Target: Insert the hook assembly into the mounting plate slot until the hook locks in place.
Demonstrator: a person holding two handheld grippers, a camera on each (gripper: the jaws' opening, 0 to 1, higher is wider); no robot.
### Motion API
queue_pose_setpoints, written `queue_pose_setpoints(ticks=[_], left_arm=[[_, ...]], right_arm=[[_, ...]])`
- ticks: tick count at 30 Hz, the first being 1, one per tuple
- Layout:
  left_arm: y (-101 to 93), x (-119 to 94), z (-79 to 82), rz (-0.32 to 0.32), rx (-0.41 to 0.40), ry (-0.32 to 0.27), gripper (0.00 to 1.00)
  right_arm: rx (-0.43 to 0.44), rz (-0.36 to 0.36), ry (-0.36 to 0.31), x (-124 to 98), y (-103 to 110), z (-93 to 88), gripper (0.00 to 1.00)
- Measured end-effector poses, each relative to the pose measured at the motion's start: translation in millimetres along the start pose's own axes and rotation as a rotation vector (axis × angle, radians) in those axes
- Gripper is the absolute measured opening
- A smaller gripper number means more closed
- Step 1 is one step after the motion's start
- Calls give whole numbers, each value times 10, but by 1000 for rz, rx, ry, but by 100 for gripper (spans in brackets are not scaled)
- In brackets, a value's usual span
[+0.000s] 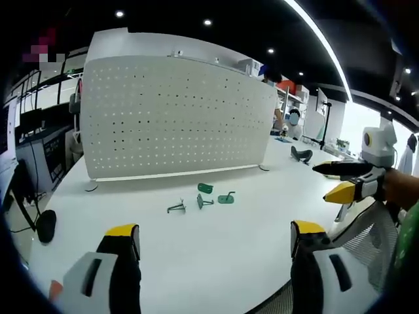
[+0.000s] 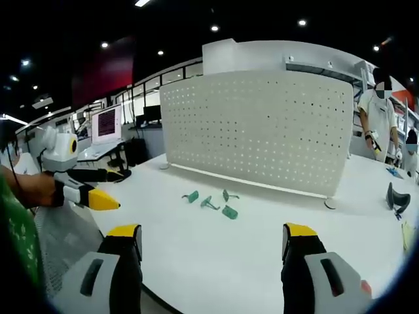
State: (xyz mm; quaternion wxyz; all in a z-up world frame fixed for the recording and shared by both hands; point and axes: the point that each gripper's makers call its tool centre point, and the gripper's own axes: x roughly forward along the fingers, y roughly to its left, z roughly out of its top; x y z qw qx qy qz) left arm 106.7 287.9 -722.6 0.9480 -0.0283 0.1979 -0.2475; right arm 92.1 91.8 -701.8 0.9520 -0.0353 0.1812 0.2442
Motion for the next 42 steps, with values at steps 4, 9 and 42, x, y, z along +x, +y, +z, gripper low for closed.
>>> queue_pose_setpoints(ticks=[4, 9, 42], left_arm=[[-7, 4, -3, -3, 1, 2, 98], [-9, 5, -2, -4, 0, 2, 98], [-149, 80, 83, -76, 26, 6, 86]], right_arm=[[0, -3, -1, -2, -5, 1, 90], [-1, -5, -1, 0, -7, 1, 90], [-5, -7, 7, -3, -7, -14, 88]])
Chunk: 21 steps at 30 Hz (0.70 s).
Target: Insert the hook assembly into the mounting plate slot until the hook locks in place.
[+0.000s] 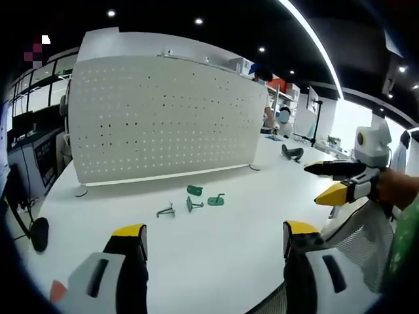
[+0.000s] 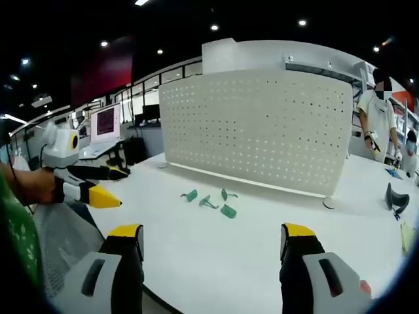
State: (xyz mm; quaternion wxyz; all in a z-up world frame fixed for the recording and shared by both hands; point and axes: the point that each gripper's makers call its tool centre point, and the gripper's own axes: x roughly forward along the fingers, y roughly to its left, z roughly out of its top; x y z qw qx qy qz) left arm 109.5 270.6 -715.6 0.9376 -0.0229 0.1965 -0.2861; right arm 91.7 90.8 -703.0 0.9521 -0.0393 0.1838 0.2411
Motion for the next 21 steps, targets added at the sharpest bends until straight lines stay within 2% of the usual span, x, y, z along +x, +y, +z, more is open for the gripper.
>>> queue_pose_setpoints(ticks=[13, 21], left_arm=[[15, 194, 133, -34, 67, -3, 70], [70, 369, 202, -35, 97, 2, 68]], right_arm=[[5, -3, 2, 4, -15, -7, 86], [5, -2, 7, 6, -11, -16, 86]])
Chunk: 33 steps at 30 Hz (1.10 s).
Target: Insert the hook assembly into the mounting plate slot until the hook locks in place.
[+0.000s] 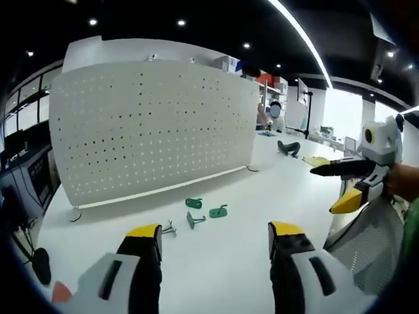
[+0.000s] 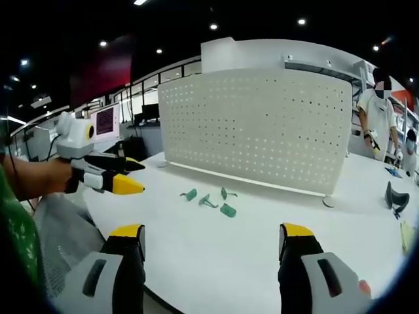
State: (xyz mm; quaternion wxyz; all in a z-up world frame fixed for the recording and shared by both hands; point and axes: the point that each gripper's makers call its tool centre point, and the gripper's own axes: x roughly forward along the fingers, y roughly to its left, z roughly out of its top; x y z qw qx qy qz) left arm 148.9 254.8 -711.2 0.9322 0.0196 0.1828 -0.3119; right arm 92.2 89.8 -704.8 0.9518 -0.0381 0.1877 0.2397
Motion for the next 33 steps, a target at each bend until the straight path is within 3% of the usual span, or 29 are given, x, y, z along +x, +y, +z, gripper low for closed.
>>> queue_pose_setpoints(ticks=[33], left_arm=[[231, 736, -65, -6, 97, 69, 48]], right_arm=[[2, -13, 19, 17, -39, -38, 84]])
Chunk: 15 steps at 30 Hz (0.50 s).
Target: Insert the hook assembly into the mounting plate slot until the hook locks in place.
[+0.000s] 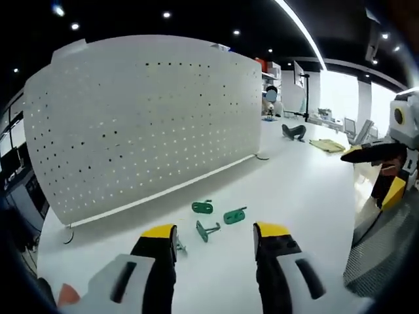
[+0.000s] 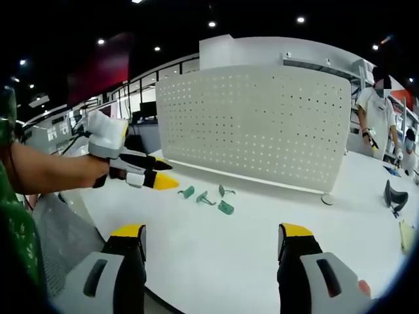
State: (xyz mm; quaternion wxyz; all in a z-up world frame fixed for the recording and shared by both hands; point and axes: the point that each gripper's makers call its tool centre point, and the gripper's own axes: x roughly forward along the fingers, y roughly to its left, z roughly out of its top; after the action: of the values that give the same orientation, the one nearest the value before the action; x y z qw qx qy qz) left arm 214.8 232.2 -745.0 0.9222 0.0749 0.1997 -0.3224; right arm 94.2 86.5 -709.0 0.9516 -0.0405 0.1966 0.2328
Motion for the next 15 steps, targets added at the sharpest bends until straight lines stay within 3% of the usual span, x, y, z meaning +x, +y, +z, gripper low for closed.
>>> queue_pose_setpoints(ticks=[6, 8, 11, 15], left_arm=[[59, 167, -69, 8, 22, 23, 44], [79, 214, -208, 5, 15, 116, 41], [93, 295, -108, 4, 30, 56, 41], [108, 378, -187, 2, 23, 102, 39]], right_arm=[[2, -1, 3, 5, -3, -7, 84], [4, -1, 4, 8, -5, -10, 84], [4, -2, 6, 10, -8, -15, 84], [8, -4, 7, 11, -14, -17, 84]])
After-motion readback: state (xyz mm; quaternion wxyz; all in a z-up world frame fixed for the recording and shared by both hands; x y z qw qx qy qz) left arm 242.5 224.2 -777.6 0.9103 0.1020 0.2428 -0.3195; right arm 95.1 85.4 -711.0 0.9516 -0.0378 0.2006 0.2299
